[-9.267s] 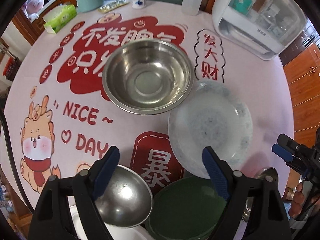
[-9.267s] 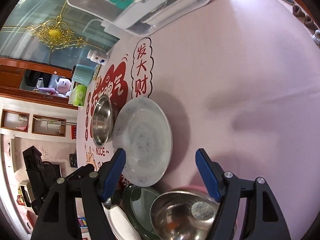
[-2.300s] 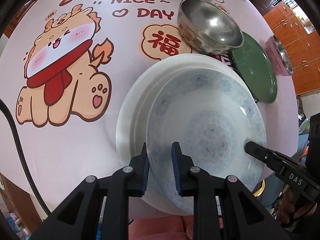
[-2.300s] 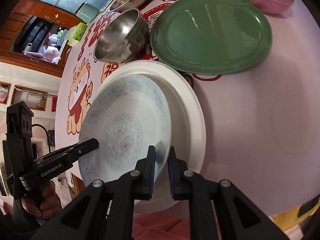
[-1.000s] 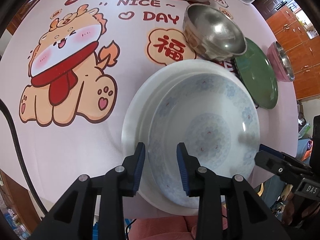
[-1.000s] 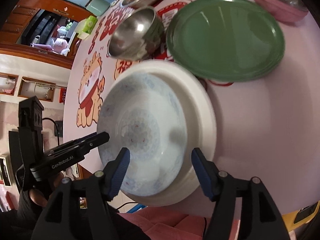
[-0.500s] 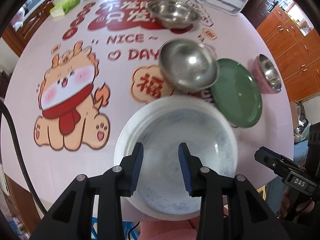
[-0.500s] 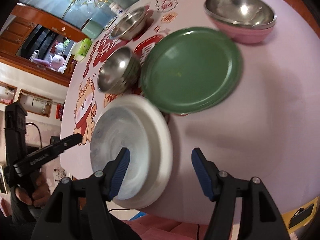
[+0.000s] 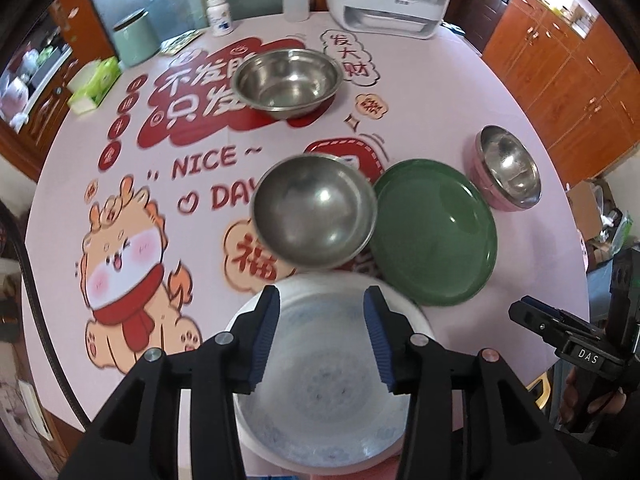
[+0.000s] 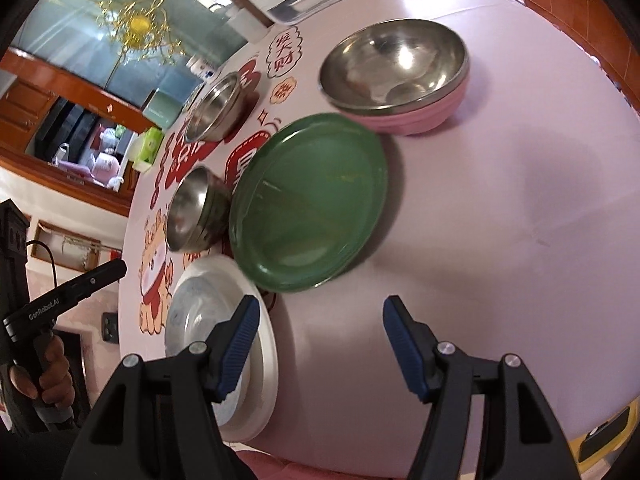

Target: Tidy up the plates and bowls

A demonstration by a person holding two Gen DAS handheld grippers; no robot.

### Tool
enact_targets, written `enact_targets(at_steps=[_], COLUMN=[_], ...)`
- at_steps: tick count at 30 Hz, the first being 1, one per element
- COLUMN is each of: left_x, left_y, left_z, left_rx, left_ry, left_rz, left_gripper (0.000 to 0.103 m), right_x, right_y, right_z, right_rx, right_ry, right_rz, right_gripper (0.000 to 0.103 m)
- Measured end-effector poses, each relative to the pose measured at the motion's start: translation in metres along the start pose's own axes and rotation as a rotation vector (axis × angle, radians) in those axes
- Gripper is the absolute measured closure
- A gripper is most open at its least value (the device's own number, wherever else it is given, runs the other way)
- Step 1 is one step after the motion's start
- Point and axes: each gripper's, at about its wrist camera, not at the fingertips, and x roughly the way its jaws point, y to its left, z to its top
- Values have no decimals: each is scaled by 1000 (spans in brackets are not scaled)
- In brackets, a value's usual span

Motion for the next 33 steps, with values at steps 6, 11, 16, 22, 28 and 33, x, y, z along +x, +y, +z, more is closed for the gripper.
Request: enact_targets(at_steps=[6, 11, 16, 22, 28, 33], left_x=[6, 16, 31, 54, 82, 104], left_y=[-17, -29, -43, -56, -63, -64], left_z=[26, 47, 66, 86, 100, 110], left_rx=[65, 117, 169, 211, 232, 231], left_ry=[7, 22, 51, 92, 134, 165], left_rz=[7, 12, 12, 3, -16, -33], left_gripper=[60, 56, 51, 46, 43, 38], right_x=[4, 8, 16, 23, 29, 34], right_y=[-15, -23, -31, -39, -53, -63], right_z=[10, 18, 23, 29, 33, 36], right_rx=[48, 82, 121, 151, 198, 232], right_ry=[14, 17, 33, 35, 36, 36], right_rz=[45, 79, 106, 136, 155, 175], right_gripper=[39, 39, 44, 51, 63, 70])
